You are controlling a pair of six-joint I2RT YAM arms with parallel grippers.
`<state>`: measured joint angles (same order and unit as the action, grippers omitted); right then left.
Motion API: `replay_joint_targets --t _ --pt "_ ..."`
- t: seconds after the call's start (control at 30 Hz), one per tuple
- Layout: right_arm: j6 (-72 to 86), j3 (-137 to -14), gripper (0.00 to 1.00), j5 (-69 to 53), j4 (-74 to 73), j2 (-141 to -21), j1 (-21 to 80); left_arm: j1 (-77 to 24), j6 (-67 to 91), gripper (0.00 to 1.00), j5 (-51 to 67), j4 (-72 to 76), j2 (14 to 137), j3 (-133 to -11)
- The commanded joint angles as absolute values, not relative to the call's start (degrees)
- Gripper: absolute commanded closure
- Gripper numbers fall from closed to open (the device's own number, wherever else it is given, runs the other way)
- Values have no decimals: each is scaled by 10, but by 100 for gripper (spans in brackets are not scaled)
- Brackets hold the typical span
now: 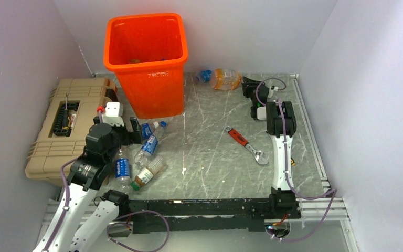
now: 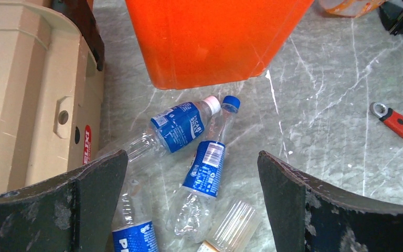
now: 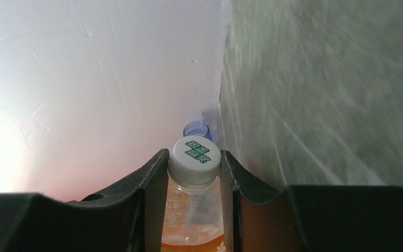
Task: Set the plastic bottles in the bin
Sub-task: Pick up the plastic bottle from the corner of the board.
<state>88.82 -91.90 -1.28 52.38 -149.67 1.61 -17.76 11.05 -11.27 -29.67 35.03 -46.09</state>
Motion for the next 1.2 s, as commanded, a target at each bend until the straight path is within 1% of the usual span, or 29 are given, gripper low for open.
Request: replay_joint_targets --t 0.0,0.1,0.27,0.37,0.57,0.6,0.63,0.73,0.83,0.9,0.93,1.03,1.1,1.17 --pt "871 -868 89 -33 525 -1448 23 -171 135 1 -90 -273 330 -469" --pt "869 -841 100 -37 531 -1410 28 -171 134 1 -95 -274 313 -467" --pt "876 -763 100 -41 558 -1321 38 -171 130 0 -121 -290 268 -471" --pt "863 -707 100 -34 567 -1245 46 -171 129 0 -134 -273 230 -460" --pt "800 -564 100 -8 541 -1051 62 -171 114 1 -131 -251 190 -446" --pt "781 -534 100 -2 534 -998 70 -171 109 1 -119 -246 188 -445" --pt "758 -507 100 6 525 -973 79 -171 100 1 -99 -240 186 -445" --pt "677 -420 100 37 470 -831 115 -171 98 0 -21 -198 168 -424" --pt "607 -358 100 17 420 -703 136 -171 121 0 66 -122 159 -398" --pt "560 -347 100 -16 366 -626 156 -171 150 0 129 -59 173 -386" --pt "534 -348 100 -22 308 -588 173 -171 167 1 178 -31 193 -387" --pt "447 -354 100 19 178 -493 241 -171 207 1 272 -4 264 -434" --pt "399 -357 100 37 112 -446 274 -171 227 0 289 -11 297 -474" --pt "364 -369 100 25 52 -418 289 -171 264 0 271 17 301 -480"
